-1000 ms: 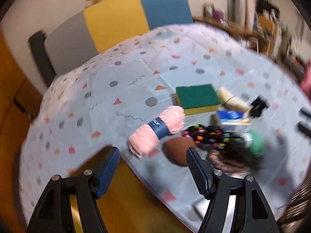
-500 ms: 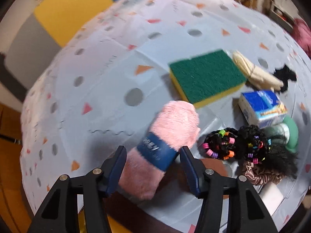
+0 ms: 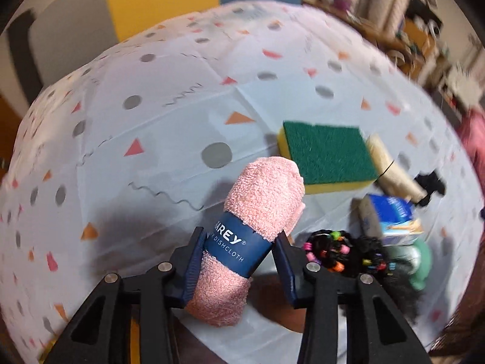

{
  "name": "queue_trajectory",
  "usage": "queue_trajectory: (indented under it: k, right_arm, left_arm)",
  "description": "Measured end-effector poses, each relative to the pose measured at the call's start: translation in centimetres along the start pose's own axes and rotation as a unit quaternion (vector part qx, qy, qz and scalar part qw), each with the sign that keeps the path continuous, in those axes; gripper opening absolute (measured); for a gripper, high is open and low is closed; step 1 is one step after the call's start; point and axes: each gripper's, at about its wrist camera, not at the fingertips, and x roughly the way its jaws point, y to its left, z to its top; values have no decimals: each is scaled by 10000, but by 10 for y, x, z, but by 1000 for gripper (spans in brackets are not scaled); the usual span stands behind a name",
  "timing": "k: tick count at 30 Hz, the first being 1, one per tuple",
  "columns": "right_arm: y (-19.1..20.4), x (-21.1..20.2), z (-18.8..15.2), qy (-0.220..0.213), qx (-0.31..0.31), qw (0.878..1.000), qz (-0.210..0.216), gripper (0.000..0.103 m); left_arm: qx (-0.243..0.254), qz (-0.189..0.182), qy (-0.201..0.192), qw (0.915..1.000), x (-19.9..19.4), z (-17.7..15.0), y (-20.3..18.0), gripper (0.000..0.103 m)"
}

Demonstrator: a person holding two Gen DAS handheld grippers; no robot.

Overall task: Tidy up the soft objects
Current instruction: 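Carry the pink towel roll into the gold tray and release it with the left gripper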

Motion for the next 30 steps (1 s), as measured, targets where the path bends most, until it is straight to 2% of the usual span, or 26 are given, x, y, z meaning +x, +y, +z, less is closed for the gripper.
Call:
queue_trajectory:
  k: [6,10,12,15,17,20,23,25,29,30]
  right_arm:
    - [7,4,-3,109,-175,9998,19,103]
    - [23,7,-10,275,-515,9979,283,103]
    - [39,6,-16,300,-839,9947,519,103]
    - [65,3,-27,435,-1363,9835,1112,102]
    - [91,3,-39,632,-1916,9668,1569,100]
    - [126,8,-55,907,-2686,9412,1838,96]
    - [165,21,-69,1167,-3556,9073,1914,89]
    - [188,33,-75,1326,-4048,8851,1875,89]
    - [228,64,-92,1908,-5013,8245,1803,90]
    - [232,68,-94,1973,-5148,8165,1717,90]
  left_arm:
    - [-277,-131,-599,9977,-59,-21,-7,44]
    - [-371,-217,-898,9950,-96,-40,-20,44]
    - [-432,-201,-1028,9936,-114,-53,-25,44]
    - [-580,-301,-1193,9907,-136,-74,-23,44]
    - [-716,-361,-1280,9885,-152,-92,-20,44]
    - [-831,-353,-1410,9859,-171,-115,-15,44]
    - [-1092,-393,-1520,9815,-187,-142,-4,44]
    - [-1342,-386,-1575,9776,-195,-162,7,44]
    - [-1830,-335,-1555,9702,-205,-205,31,44]
    - [-1918,-251,-1558,9687,-206,-216,35,44]
